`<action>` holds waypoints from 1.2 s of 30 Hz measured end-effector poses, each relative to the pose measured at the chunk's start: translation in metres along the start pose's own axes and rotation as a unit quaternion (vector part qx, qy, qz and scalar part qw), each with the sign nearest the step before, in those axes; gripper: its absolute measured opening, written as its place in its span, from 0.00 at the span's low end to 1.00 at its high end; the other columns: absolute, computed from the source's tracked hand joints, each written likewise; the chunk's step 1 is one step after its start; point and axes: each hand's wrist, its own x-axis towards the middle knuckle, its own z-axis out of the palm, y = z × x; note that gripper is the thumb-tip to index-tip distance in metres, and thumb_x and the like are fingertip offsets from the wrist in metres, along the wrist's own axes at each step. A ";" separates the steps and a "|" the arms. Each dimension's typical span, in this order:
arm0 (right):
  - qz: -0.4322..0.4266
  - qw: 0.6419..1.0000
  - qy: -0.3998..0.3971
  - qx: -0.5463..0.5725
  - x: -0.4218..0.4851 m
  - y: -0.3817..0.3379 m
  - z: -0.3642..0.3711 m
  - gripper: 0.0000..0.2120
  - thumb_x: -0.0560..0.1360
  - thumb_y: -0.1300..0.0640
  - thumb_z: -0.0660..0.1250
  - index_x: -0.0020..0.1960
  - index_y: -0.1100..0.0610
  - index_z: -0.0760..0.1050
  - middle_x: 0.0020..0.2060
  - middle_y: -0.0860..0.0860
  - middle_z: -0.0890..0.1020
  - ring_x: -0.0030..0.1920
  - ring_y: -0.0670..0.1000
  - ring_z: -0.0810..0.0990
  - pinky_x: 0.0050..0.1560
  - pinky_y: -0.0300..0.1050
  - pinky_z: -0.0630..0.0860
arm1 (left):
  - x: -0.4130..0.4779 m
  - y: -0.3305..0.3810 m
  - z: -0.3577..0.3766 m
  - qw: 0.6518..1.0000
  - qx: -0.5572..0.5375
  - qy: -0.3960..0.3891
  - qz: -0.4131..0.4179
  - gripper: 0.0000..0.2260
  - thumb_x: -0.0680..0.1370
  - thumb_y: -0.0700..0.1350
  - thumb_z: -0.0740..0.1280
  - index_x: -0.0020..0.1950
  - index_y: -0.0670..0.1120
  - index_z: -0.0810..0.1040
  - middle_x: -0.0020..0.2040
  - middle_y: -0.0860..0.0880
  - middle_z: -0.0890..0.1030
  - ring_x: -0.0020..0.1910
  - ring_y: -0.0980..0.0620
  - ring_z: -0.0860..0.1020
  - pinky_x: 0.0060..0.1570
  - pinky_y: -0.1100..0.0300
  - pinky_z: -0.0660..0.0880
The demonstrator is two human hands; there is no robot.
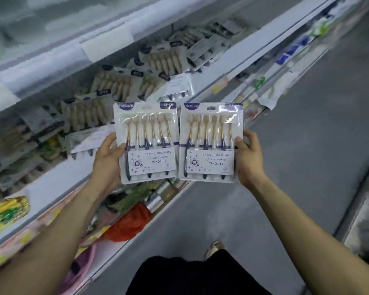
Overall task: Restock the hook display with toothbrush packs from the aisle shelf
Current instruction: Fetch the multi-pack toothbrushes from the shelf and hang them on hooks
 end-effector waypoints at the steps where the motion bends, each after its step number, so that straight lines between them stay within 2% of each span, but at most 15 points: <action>1: -0.005 1.000 0.010 0.000 0.013 -0.006 -0.022 0.10 0.85 0.60 0.60 0.62 0.50 0.75 0.48 0.47 0.86 0.47 0.51 0.86 0.48 0.49 0.84 | 0.002 -0.003 0.029 1.000 0.002 -0.009 -0.003 0.15 0.85 0.38 0.64 0.70 0.51 0.78 0.65 0.44 0.83 0.62 0.45 0.83 0.62 0.45 0.80; 3: -0.015 0.999 0.039 -0.003 0.041 -0.015 -0.066 0.11 0.84 0.59 0.61 0.63 0.50 0.75 0.53 0.50 0.85 0.51 0.54 0.87 0.52 0.54 0.85 | 0.007 -0.007 0.086 0.999 0.004 -0.039 -0.007 0.16 0.85 0.37 0.64 0.71 0.49 0.77 0.63 0.42 0.84 0.57 0.45 0.85 0.56 0.48 0.82; 4: -0.018 0.998 0.055 -0.003 0.052 -0.021 -0.087 0.11 0.84 0.58 0.61 0.64 0.51 0.75 0.52 0.50 0.86 0.50 0.53 0.87 0.51 0.54 0.85 | 0.009 -0.008 0.114 0.998 0.003 -0.054 -0.008 0.16 0.85 0.37 0.64 0.71 0.49 0.77 0.63 0.42 0.84 0.56 0.45 0.85 0.54 0.49 0.82; 8: -0.024 0.992 0.122 -0.007 0.092 -0.034 -0.164 0.10 0.84 0.58 0.60 0.62 0.49 0.75 0.46 0.48 0.87 0.39 0.43 0.84 0.43 0.46 0.80 | 0.014 -0.005 0.218 0.992 0.024 -0.127 -0.005 0.15 0.85 0.39 0.64 0.69 0.50 0.79 0.60 0.44 0.86 0.57 0.45 0.85 0.56 0.50 0.82; 11: -0.020 0.986 0.167 0.006 0.122 -0.038 -0.212 0.10 0.84 0.58 0.60 0.62 0.47 0.75 0.49 0.49 0.87 0.43 0.45 0.85 0.47 0.48 0.81 | 0.029 -0.003 0.288 0.983 0.052 -0.175 -0.005 0.15 0.84 0.42 0.66 0.71 0.51 0.78 0.62 0.43 0.85 0.60 0.41 0.84 0.58 0.45 0.80; 13: -0.012 0.979 0.203 0.021 0.143 -0.038 -0.240 0.10 0.85 0.58 0.60 0.61 0.47 0.75 0.50 0.50 0.87 0.45 0.47 0.85 0.48 0.50 0.82 | 0.045 -0.005 0.333 0.981 0.064 -0.182 -0.008 0.16 0.84 0.40 0.65 0.72 0.48 0.76 0.60 0.43 0.86 0.55 0.44 0.85 0.51 0.49 0.83; 16: -0.005 0.967 0.251 0.038 0.178 -0.040 -0.280 0.11 0.85 0.58 0.60 0.63 0.48 0.75 0.48 0.51 0.87 0.44 0.49 0.86 0.47 0.52 0.82 | 0.072 -0.009 0.407 0.973 0.079 -0.215 -0.015 0.16 0.84 0.38 0.65 0.71 0.49 0.75 0.60 0.43 0.86 0.56 0.45 0.85 0.53 0.49 0.81; 19: 0.002 0.955 0.293 0.043 0.221 -0.045 -0.317 0.11 0.85 0.58 0.60 0.63 0.49 0.76 0.49 0.50 0.87 0.46 0.50 0.86 0.50 0.54 0.82 | 0.101 -0.010 0.488 0.964 0.082 -0.252 -0.027 0.16 0.84 0.38 0.65 0.70 0.51 0.75 0.55 0.45 0.87 0.51 0.47 0.87 0.48 0.50 0.83; 22: 0.002 0.939 0.339 0.067 0.269 -0.058 -0.354 0.11 0.84 0.58 0.61 0.62 0.47 0.76 0.48 0.48 0.87 0.49 0.54 0.86 0.55 0.60 0.82 | 0.140 -0.014 0.573 0.948 0.088 -0.303 -0.041 0.17 0.84 0.39 0.65 0.72 0.51 0.74 0.60 0.44 0.85 0.53 0.46 0.86 0.52 0.47 0.83; 25: -0.002 0.915 0.394 0.085 0.309 -0.082 -0.392 0.12 0.86 0.60 0.60 0.67 0.54 0.74 0.46 0.45 0.86 0.47 0.51 0.84 0.57 0.57 0.81 | 0.171 -0.012 0.658 0.927 0.101 -0.358 -0.059 0.20 0.84 0.41 0.66 0.75 0.54 0.72 0.67 0.41 0.82 0.60 0.43 0.84 0.59 0.42 0.80; 27: -0.009 0.901 0.421 0.107 0.333 -0.098 -0.417 0.12 0.86 0.61 0.59 0.68 0.56 0.74 0.49 0.48 0.85 0.51 0.54 0.85 0.58 0.57 0.81 | 0.188 -0.008 0.715 0.917 0.100 -0.381 -0.062 0.21 0.83 0.42 0.68 0.75 0.54 0.72 0.69 0.40 0.80 0.63 0.40 0.83 0.62 0.39 0.79; 30: -0.007 0.889 0.439 0.127 0.361 -0.123 -0.451 0.11 0.85 0.61 0.60 0.65 0.55 0.75 0.52 0.53 0.86 0.55 0.59 0.86 0.56 0.61 0.83 | 0.202 -0.002 0.796 0.905 0.107 -0.409 -0.044 0.23 0.79 0.45 0.70 0.74 0.56 0.74 0.67 0.43 0.81 0.60 0.43 0.84 0.59 0.43 0.81; 32: -0.003 0.883 0.447 0.141 0.383 -0.137 -0.472 0.11 0.85 0.63 0.61 0.64 0.56 0.77 0.55 0.58 0.86 0.57 0.65 0.85 0.59 0.67 0.81 | 0.209 -0.001 0.845 0.902 0.098 -0.418 -0.044 0.19 0.82 0.41 0.68 0.73 0.54 0.75 0.63 0.49 0.82 0.57 0.49 0.85 0.58 0.49 0.80; 34: 0.001 0.877 0.456 0.152 0.409 -0.148 -0.494 0.12 0.85 0.64 0.60 0.63 0.57 0.79 0.55 0.60 0.86 0.56 0.67 0.85 0.60 0.68 0.81 | 0.222 -0.005 0.891 0.903 0.102 -0.416 -0.040 0.20 0.84 0.39 0.66 0.74 0.55 0.75 0.66 0.51 0.80 0.59 0.57 0.82 0.61 0.54 0.78; 36: 0.010 0.878 0.457 0.139 0.439 -0.152 -0.512 0.13 0.84 0.64 0.60 0.63 0.55 0.80 0.56 0.58 0.86 0.58 0.65 0.84 0.61 0.66 0.81 | 0.237 -0.009 0.932 0.898 0.111 -0.424 -0.038 0.21 0.83 0.40 0.67 0.74 0.55 0.75 0.68 0.49 0.80 0.61 0.57 0.82 0.62 0.53 0.78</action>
